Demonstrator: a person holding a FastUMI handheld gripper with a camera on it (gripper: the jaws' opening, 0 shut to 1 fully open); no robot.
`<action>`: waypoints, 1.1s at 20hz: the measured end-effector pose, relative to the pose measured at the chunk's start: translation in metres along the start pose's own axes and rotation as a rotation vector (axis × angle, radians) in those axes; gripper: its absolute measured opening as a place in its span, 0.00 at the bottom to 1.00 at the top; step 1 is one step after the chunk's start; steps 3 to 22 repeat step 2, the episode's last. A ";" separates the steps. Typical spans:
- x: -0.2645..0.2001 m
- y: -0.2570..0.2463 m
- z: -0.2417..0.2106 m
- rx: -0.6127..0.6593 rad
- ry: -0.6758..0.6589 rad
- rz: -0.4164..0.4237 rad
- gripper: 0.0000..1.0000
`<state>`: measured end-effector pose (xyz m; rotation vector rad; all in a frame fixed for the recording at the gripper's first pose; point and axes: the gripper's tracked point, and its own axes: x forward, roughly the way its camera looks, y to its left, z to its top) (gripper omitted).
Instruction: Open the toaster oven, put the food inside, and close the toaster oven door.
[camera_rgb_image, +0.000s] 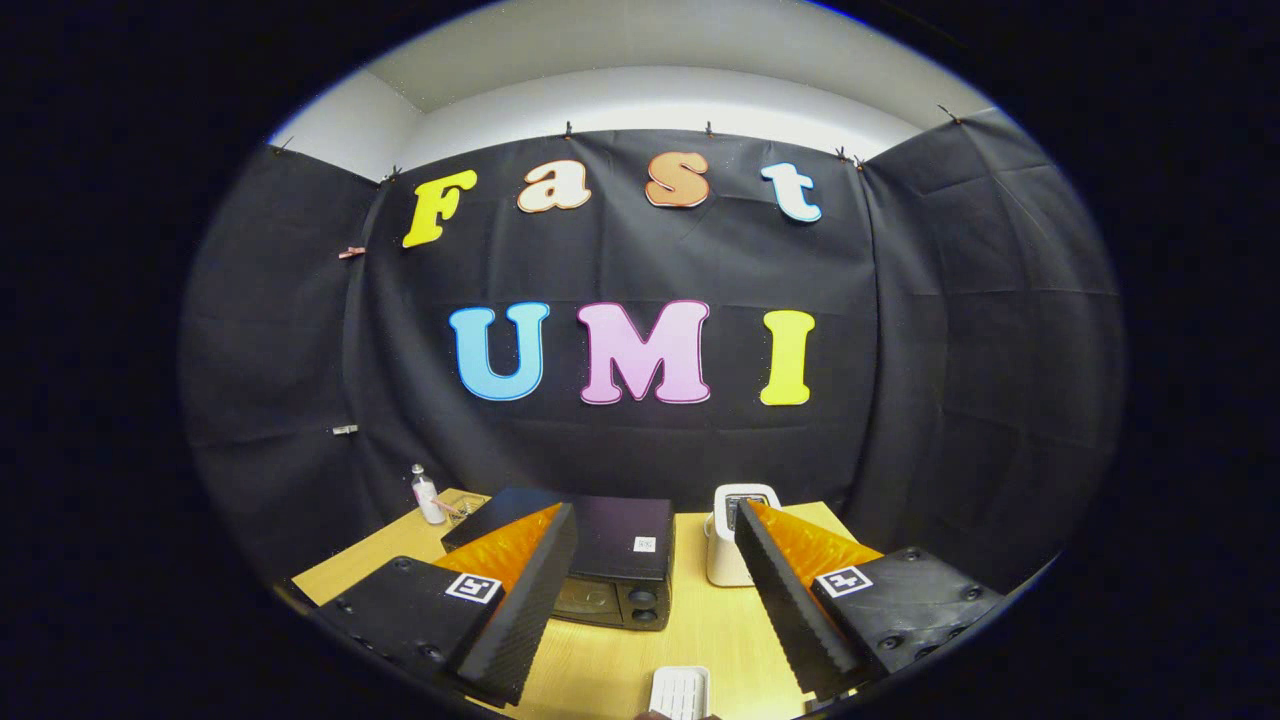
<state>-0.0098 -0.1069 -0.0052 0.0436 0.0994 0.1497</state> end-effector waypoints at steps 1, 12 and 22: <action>0.000 0.001 -0.001 0.002 0.002 0.004 0.98; 0.000 0.000 -0.001 0.006 0.005 0.005 0.98; 0.000 0.000 -0.001 0.006 0.005 0.005 0.98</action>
